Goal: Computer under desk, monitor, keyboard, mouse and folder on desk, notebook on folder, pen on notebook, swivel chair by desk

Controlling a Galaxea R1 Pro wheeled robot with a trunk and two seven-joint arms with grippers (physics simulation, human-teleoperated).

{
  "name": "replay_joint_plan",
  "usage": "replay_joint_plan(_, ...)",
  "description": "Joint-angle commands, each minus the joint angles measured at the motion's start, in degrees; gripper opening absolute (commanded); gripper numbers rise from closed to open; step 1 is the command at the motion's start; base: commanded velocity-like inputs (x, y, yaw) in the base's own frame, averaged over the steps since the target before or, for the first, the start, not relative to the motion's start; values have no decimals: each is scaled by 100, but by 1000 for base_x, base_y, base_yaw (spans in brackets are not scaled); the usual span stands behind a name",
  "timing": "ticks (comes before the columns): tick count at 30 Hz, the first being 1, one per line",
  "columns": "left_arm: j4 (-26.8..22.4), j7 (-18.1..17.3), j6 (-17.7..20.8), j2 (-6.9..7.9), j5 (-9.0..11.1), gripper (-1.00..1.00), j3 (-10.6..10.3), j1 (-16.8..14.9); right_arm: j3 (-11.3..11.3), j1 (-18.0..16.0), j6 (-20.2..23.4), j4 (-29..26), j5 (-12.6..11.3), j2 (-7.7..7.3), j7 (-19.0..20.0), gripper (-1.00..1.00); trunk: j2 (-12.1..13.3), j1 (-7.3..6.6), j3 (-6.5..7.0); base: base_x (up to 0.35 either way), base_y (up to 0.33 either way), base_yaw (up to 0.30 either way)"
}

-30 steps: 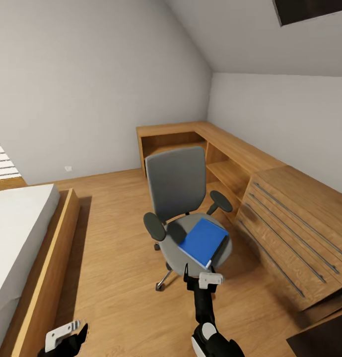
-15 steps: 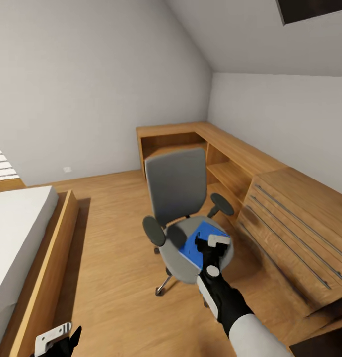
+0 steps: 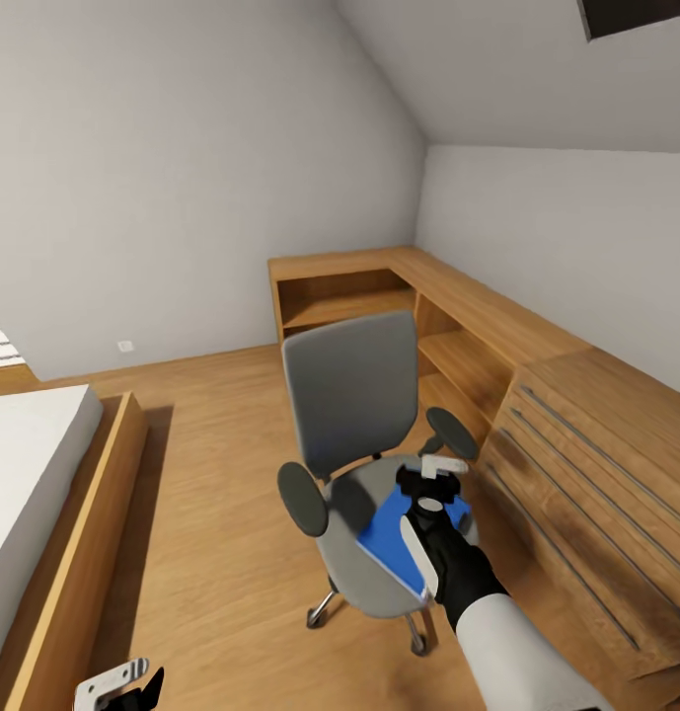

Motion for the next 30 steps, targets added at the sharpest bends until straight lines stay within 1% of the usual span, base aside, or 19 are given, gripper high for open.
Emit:
replay_joint_plan(1,-12,17,32,0,60,100,-2,3,21,2,29,-10,-36,0,-37,100,-3,4,-5,320,0,0)
replay_joint_plan(5,-6,15,31,-4,60,100,-5,3,34,23,51,14,-37,0,10,100,-3,4,-5,320,0,0)
replay_joint_plan(6,16,19,34,-5,61,100,-99,3,138,36,77,34,-38,0,154,100,-3,4,-5,316,0,0)
replay_joint_plan(9,31,25,31,-5,61,100,-167,3,288,50,79,36,-37,0,253,100,-3,4,-5,264,0,0)
replay_joint_plan(14,-15,15,-1,-2,68,100,-217,3,516,101,86,40,-34,0,347,100,-3,4,-5,118,0,0)
replay_joint_plan(17,-79,15,-7,0,77,100,-216,3,559,111,91,46,-32,0,362,100,-3,4,-5,44,0,0)
replay_joint_plan(18,-164,14,-7,1,85,100,-212,3,617,118,94,53,-30,0,372,100,-3,4,-5,24,0,0)
replay_joint_plan(23,-337,14,9,8,98,100,-195,3,892,126,100,69,-28,0,399,100,-204,114,-94,13,0,0)
replay_joint_plan(24,-357,16,13,8,100,100,-190,3,960,127,105,71,-28,0,405,100,-244,136,-112,6,0,0)
replay_joint_plan(25,-385,23,18,8,101,100,-177,3,1093,128,124,74,-28,0,413,100,-284,158,-130,4,0,0)
replay_joint_plan(28,-410,33,19,6,103,100,-159,3,1275,129,167,77,-27,0,419,100,-404,224,-184,3,0,0)
replay_joint_plan(29,-420,39,19,5,104,100,-150,3,1375,130,197,81,-27,0,422,100,-444,246,-202,1,0,0)
replay_joint_plan(30,-423,41,19,4,104,100,-147,3,1417,130,212,82,-27,0,423,100,-484,268,-220,1,0,0)
